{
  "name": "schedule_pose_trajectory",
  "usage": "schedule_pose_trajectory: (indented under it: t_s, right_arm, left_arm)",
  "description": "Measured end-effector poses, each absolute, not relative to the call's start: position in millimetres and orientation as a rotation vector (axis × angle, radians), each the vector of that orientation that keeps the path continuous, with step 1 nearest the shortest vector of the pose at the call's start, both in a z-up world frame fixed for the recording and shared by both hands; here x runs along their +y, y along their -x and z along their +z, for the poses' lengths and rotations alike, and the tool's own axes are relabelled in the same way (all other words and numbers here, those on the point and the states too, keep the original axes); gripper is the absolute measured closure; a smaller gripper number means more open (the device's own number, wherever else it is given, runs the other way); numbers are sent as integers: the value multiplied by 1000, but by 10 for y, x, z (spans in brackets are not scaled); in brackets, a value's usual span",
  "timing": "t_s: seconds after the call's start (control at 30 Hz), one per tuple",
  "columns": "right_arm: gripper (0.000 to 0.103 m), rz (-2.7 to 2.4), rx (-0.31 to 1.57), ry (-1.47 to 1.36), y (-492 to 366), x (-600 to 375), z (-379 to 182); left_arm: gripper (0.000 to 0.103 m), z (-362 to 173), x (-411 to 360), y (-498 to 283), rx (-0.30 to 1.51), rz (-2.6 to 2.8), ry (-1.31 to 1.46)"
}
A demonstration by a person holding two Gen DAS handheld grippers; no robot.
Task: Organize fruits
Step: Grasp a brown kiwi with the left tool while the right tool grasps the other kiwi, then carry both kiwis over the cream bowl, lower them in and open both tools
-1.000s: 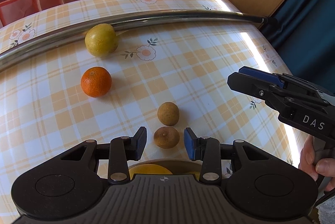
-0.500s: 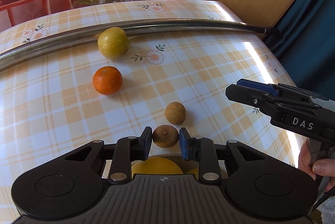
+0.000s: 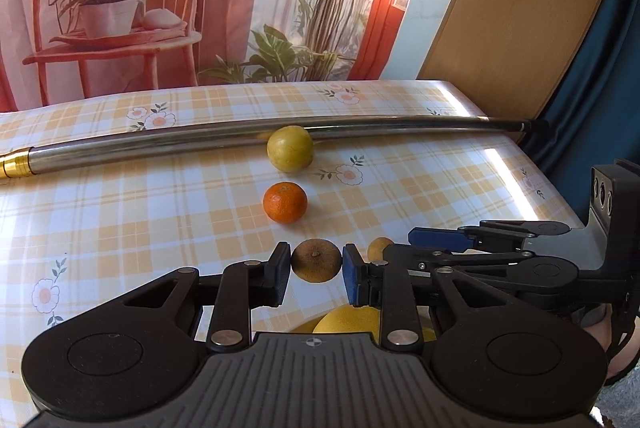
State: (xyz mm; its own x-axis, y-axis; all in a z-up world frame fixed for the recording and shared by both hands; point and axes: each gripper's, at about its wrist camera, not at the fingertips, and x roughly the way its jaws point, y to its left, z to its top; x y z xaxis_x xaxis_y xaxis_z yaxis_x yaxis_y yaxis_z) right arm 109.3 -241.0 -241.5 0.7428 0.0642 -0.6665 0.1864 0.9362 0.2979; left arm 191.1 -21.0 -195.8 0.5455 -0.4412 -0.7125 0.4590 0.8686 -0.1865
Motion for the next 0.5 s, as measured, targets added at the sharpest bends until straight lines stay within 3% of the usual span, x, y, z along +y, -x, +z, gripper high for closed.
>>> schedule_pose_trajectory:
  t_s: [0.23,0.4,0.5]
  right_arm:
    - [69,-58,771,-379,-1247,-2358,-2497]
    - [79,-69,773,-383,-1263,-2348,-2524]
    - [79,-81,763,-369,-1221,-2322,-2504]
  left_arm:
    - [74,-1900,-32,-1694,780,-495,-17]
    - [73,-1913,50,-1594,774,-483,-7]
    - [73,-1923,95,-1528,765,-472,-1]
